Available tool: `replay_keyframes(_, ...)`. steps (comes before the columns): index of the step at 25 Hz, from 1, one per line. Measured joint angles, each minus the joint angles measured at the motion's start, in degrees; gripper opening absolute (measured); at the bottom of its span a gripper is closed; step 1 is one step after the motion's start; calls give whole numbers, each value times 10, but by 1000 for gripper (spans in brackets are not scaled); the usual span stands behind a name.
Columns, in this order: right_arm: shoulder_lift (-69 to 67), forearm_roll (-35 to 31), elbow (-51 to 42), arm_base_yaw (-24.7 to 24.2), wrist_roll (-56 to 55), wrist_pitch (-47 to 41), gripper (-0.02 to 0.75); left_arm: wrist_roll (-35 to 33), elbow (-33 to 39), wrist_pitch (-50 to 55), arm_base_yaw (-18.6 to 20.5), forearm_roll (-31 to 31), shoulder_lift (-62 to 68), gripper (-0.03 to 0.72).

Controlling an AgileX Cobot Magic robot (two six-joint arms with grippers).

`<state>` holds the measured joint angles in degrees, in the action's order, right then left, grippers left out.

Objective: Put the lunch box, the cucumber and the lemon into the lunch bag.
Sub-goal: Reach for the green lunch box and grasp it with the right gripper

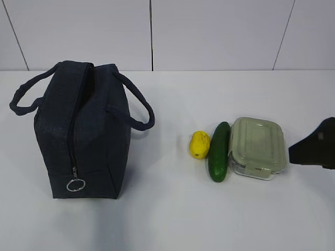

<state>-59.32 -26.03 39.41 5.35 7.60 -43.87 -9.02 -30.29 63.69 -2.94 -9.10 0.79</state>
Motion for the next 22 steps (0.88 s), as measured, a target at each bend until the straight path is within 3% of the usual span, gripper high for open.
replay_keyframes(10,-124,-251,46,-59,231,-39,513,0,0,0,0,0,0,235)
replay_keyframes(15,-168,-285,47,-118,296,-106,512,0,0,0,0,0,0,235)
replay_keyframes(22,-204,-344,48,-251,360,-189,480,0,0,0,0,0,0,235)
